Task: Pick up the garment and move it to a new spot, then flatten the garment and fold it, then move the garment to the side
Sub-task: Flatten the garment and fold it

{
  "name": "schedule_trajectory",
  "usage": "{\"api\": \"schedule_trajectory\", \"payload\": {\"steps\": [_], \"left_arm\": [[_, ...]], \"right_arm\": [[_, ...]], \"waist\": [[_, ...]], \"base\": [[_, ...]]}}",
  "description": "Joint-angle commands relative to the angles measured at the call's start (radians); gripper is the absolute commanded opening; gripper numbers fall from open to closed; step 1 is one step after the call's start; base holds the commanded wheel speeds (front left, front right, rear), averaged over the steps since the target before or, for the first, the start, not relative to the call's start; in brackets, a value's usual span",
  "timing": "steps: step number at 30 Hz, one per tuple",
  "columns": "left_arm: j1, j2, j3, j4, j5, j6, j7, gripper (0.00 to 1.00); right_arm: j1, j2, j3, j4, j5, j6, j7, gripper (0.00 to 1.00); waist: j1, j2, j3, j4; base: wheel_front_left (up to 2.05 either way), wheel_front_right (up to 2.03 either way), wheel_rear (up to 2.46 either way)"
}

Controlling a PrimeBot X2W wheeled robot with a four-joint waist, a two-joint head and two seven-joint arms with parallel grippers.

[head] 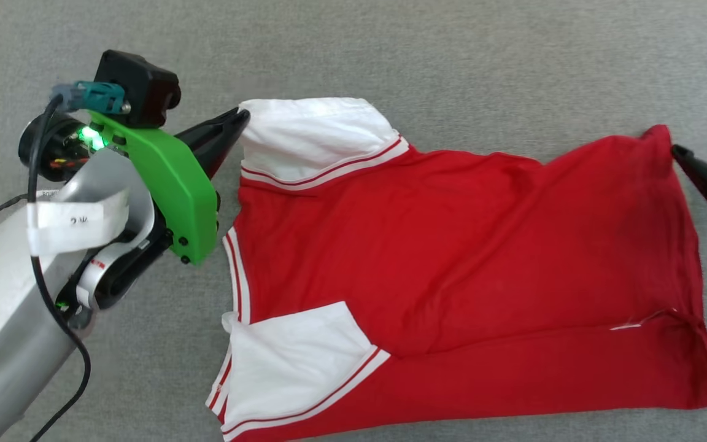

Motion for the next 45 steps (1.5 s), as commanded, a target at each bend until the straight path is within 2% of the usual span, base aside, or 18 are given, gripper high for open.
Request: {"api": "schedule_trajectory", "payload": {"steps": [1, 9, 16, 17, 19, 34, 45], "left_arm": [[0.016, 0.012, 0.004, -0.03, 0.015, 0.016, -0.003, 0.0], [0.002, 0.009, -0.008, -0.113, 0.041, 0.03, 0.003, 0.0], [0.002, 0.002, -0.01, -0.115, 0.044, 0.028, -0.009, 0.0], [0.004, 0.004, -0.01, -0.111, 0.045, 0.028, -0.011, 0.0], [0.008, 0.005, -0.01, -0.102, 0.045, 0.028, -0.016, 0.0], [0.064, -0.014, -0.003, 0.042, 0.016, 0.032, -0.077, 0.0], [0.159, -0.024, -0.022, 0.086, -0.004, 0.041, -0.122, 0.0]], "right_arm": [[-0.035, -0.004, 0.005, 0.027, -0.002, -0.001, 0.015, 1.0], [-0.131, 0.002, 0.035, 0.175, -0.033, -0.001, 0.035, 1.0], [-0.13, 0.006, 0.079, 0.264, -0.033, -0.001, 0.039, 1.0], [-0.127, 0.005, 0.085, 0.273, -0.03, -0.001, 0.04, 0.72], [-0.124, 0.003, 0.093, 0.286, -0.026, -0.001, 0.035, 0.0], [-0.095, -0.005, 0.031, 0.346, -0.002, -0.001, -0.202, 0.0], [0.067, -0.023, 0.02, 0.27, 0.107, -0.001, -0.402, 0.0]], "waist": [[0.0, 0.0, 0.041, 0.042], [0.0, 0.0, 0.074, 0.081], [0.0, 0.0, 0.086, 0.094], [0.0, 0.0, 0.086, 0.094], [0.0, 0.0, 0.085, 0.095], [0.0, 0.0, -0.031, 0.076], [0.0, 0.0, -0.158, 0.087]], "base": [[0.0, 0.0, 0.0], [0.0, 0.0, 0.0], [0.0, 0.0, 0.0], [0.0, 0.0, 0.0], [0.0, 0.0, 0.0], [0.0, 0.0, 0.0], [0.0, 0.0, 0.0]]}}
